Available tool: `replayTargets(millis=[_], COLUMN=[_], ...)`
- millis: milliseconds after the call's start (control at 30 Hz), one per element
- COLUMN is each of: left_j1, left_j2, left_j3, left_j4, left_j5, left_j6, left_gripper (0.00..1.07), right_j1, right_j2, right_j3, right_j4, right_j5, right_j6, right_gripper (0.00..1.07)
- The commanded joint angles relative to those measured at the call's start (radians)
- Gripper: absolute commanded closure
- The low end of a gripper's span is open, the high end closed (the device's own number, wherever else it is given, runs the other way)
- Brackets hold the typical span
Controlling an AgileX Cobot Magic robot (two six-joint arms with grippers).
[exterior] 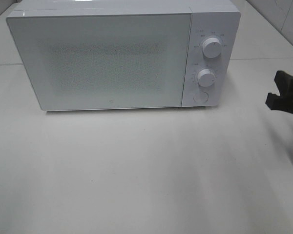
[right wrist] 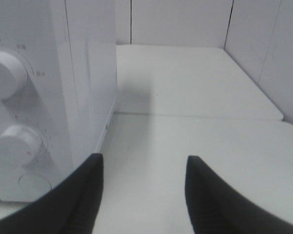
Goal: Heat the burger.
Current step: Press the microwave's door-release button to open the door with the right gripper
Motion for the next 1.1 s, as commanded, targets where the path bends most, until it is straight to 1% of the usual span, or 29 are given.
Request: replayTargets(millis=[33,67,100,167,333,467,533,567,600,633,700,733,767,833,867,900,933,967,1100], left_j1=[-0.001,-0.001,-0.001,-0.001,-0.001,-0.001,-0.001,-0.001,-0.001,-0.001,-0.001,-0.001,-0.001,-0.001,-0.001,-0.001,-0.001,-0.001,-0.001], left_j2=[-0.004,-0.004,-0.004,-0.004,-0.004,-0.004,-0.004,-0.004,-0.004,-0.004,-0.004,-0.004,-0.004,-0.004,-0.004,-0.004,-0.004,-0.004,-0.004], left_j3=[-0.002,-0.002,-0.002,-0.002,-0.002,-0.002,-0.002,-0.002,-0.002,-0.002,-0.002,-0.002,-0.002,-0.002,-0.002,-0.002,-0.002,-0.002,-0.002], left_j4=[0.002,0.002,0.002,0.002,0.002,0.002,0.002,0.002,0.002,0.002,0.002,0.002,0.002,0.002,0.002,0.002,0.002,0.002,0.002], left_j5=[0.002,0.002,0.002,0.002,0.002,0.002,0.002,0.002,0.002,0.002,0.002,0.002,0.002,0.002,0.002,0.002,0.002,0.002,0.002], left_j6=[0.006,0.006,0.006,0.006,0.006,0.006,0.006,0.006,0.006,0.006,0.006,0.006,0.006,0.006,0.006,0.006,0.006,0.006,0.006], left_gripper=[0.06,0.06,0.06,0.06,0.06,0.06,0.06,0.06,0.06,0.06,0.06,0.06,0.06,0.06,0.06,0.06,0.06,0.06,0.06], right_j1=[0.001,0.001,0.001,0.001,0.001,0.001,0.005,0.005,0.019,0.019,0.050,0.050,0.083,0.101,0.135,0.149,0.149,0.175,0.199], right_j2=[0.034,0.050,0.050,0.057,0.057,0.057,0.057,0.057,0.057,0.057,0.057,0.057,0.057,0.057,0.057,0.057,0.057,0.057,0.057], right_j3=[0.011,0.016,0.016,0.018,0.017,0.017,0.017,0.017,0.017,0.017,0.017,0.017,0.017,0.017,0.017,0.016,0.016,0.003,-0.020], right_j4=[-0.011,-0.029,-0.029,-0.061,-0.107,-0.107,-0.111,-0.111,-0.109,-0.109,-0.086,-0.086,-0.054,-0.032,0.003,0.013,0.013,0.020,0.020], right_j5=[-0.169,-0.166,-0.166,-0.165,-0.174,-0.174,-0.169,-0.169,-0.152,-0.152,-0.139,-0.139,-0.139,-0.139,-0.132,-0.124,-0.124,-0.093,-0.086], right_j6=[0.033,0.095,0.095,0.210,0.317,0.372,0.454,0.454,0.520,0.520,0.615,0.615,0.657,0.672,0.704,0.734,0.734,0.806,0.844], right_gripper=[0.75,0.90,0.90,1.07,1.07,1.07,1.07,1.07,1.07,1.07,1.07,1.07,1.07,1.07,1.07,1.07,1.07,1.07,1.07])
